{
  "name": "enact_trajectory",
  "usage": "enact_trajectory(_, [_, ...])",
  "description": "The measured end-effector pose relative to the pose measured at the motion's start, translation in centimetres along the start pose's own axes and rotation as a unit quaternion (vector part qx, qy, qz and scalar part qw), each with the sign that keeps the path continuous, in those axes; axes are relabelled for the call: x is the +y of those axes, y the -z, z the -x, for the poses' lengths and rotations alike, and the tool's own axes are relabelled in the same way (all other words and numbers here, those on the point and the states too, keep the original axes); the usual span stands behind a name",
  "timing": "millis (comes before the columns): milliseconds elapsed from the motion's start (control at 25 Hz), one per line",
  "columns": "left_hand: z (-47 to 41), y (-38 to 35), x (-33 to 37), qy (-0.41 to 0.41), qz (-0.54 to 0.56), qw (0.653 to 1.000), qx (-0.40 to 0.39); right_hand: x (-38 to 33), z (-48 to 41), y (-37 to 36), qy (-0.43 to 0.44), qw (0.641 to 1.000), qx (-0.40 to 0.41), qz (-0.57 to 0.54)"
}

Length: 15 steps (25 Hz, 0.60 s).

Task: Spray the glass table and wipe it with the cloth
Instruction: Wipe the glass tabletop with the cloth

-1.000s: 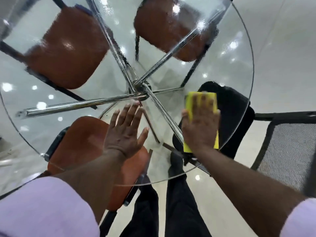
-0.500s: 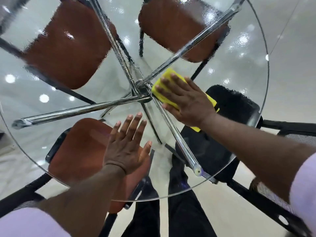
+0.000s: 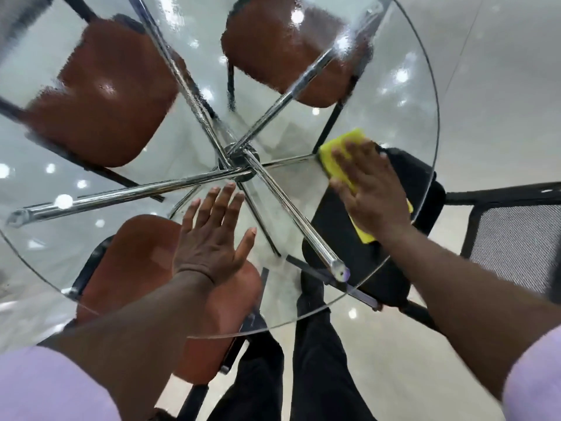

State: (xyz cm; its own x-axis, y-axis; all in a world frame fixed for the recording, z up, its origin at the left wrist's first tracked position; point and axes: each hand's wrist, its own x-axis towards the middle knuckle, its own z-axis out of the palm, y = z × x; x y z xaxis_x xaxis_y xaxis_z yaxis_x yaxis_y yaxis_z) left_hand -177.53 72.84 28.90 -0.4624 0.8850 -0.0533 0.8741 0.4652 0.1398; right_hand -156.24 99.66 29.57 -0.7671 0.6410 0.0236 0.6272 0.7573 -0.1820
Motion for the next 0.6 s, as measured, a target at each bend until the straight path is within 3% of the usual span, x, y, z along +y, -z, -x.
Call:
enact_trajectory(40, [0.1, 0.1, 0.2, 0.0, 0.005, 1.0, -0.003, -1.6, 1.4, -0.3, -0.17, 0.984, 0.037, -0.026])
enact_trajectory(80, [0.1, 0.3, 0.3, 0.004, 0.006, 1.0, -0.007, -4.0, 3.2, -0.9, -0.268, 0.961, 0.058, -0.039])
enact_trajectory(120, [0.1, 0.5, 0.3, 0.007, 0.008, 1.0, -0.016, -6.5, 5.3, -1.3, -0.274, 0.959, 0.067, -0.025])
enact_trajectory(160, [0.2, 0.8, 0.5, 0.01, 0.017, 0.999, -0.026, -8.2, 7.7, -1.5, -0.196, 0.979, 0.063, -0.01])
enact_trajectory(200, [0.3, 1.0, 0.5, 0.012, 0.03, 0.999, -0.03, -8.3, 9.6, -1.7, -0.053, 0.998, 0.03, 0.004])
enact_trajectory(280, [0.4, 1.3, 0.8, -0.004, 0.044, 0.999, -0.023, -3.9, 8.9, -0.5, 0.189, 0.982, -0.024, 0.02])
enact_trajectory(320, [0.2, 1.5, 1.1, -0.027, 0.039, 0.999, -0.013, -1.2, 7.4, -0.2, 0.215, 0.976, -0.024, 0.03])
enact_trajectory(360, [-0.3, 2.0, 1.7, -0.059, 0.031, 0.998, 0.004, 0.7, 5.8, 0.3, 0.153, 0.987, -0.008, 0.039])
enact_trajectory(400, [-1.3, 2.4, 2.7, -0.093, 0.024, 0.995, 0.021, 1.9, 4.5, 0.7, 0.019, 1.0, 0.008, 0.019])
enact_trajectory(480, [-5.1, 2.4, 5.7, -0.145, 0.02, 0.989, 0.035, 1.6, 3.8, 0.3, -0.258, 0.965, 0.037, -0.025])
enact_trajectory(520, [-7.3, 2.2, 7.2, -0.16, 0.017, 0.986, 0.033, 0.8, 4.4, 0.1, -0.288, 0.957, 0.039, -0.016])
enact_trajectory(560, [-9.2, 1.8, 8.5, -0.163, 0.011, 0.986, 0.028, 0.3, 5.4, 0.2, -0.241, 0.97, 0.042, 0.002])
enact_trajectory(600, [-10.5, 1.3, 9.2, -0.155, 0.003, 0.988, 0.022, 0.9, 6.4, 0.2, -0.126, 0.991, 0.031, 0.017])
